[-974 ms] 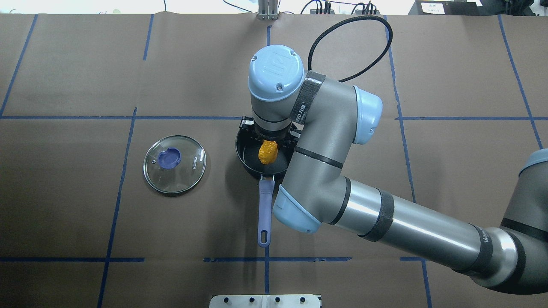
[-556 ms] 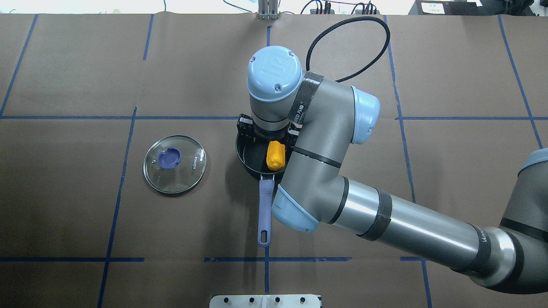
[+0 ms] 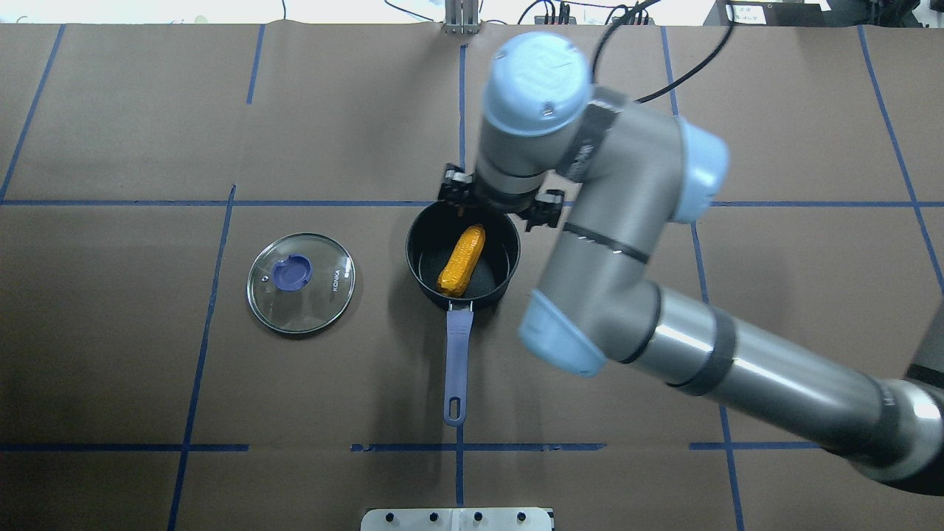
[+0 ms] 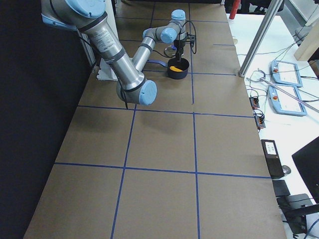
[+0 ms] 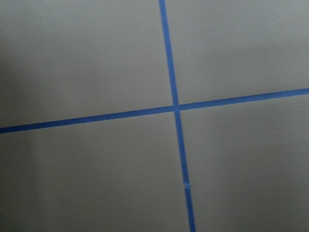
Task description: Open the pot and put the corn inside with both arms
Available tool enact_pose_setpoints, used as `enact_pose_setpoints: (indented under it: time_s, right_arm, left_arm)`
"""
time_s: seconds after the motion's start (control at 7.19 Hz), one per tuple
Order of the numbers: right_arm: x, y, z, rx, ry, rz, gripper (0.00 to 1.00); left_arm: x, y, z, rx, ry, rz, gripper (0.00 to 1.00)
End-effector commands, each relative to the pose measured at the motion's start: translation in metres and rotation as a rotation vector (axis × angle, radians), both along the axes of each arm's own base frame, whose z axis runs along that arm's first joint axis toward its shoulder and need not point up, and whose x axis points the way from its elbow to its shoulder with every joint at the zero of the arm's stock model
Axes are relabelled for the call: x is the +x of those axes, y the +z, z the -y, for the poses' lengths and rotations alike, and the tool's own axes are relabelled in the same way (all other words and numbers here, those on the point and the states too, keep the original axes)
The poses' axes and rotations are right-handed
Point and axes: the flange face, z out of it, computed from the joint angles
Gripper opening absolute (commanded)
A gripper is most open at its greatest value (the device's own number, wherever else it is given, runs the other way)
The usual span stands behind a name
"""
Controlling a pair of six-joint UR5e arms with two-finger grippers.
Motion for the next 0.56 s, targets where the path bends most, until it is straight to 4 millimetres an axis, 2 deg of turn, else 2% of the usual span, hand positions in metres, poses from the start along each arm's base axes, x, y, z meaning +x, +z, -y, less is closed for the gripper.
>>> enact_pose_setpoints:
  time_s: [0.0,0.14,0.28,0.42]
  right_arm:
    - [0.134,0.075,0.015,0.075,-0.089,0.008,1.0]
    - [0.189,0.126,0.026,0.114,-0.149,-0.026,1.0]
    - [0.241,0.175,0.035,0.124,-0.174,-0.065,1.0]
    - [0.293,0.224,0.036,0.152,-0.228,-0.091,1.0]
  left_arm:
    - [-0.008,0.008,-0.003,-0.016,-0.018,-0.014,1.0]
    - [-0.008,0.012,-0.005,-0.026,-0.025,-0.043,1.0]
    - [-0.011,0.026,-0.019,-0.049,-0.032,-0.052,1.0]
    - [-0.007,0.032,-0.024,-0.055,-0.039,-0.091,1.0]
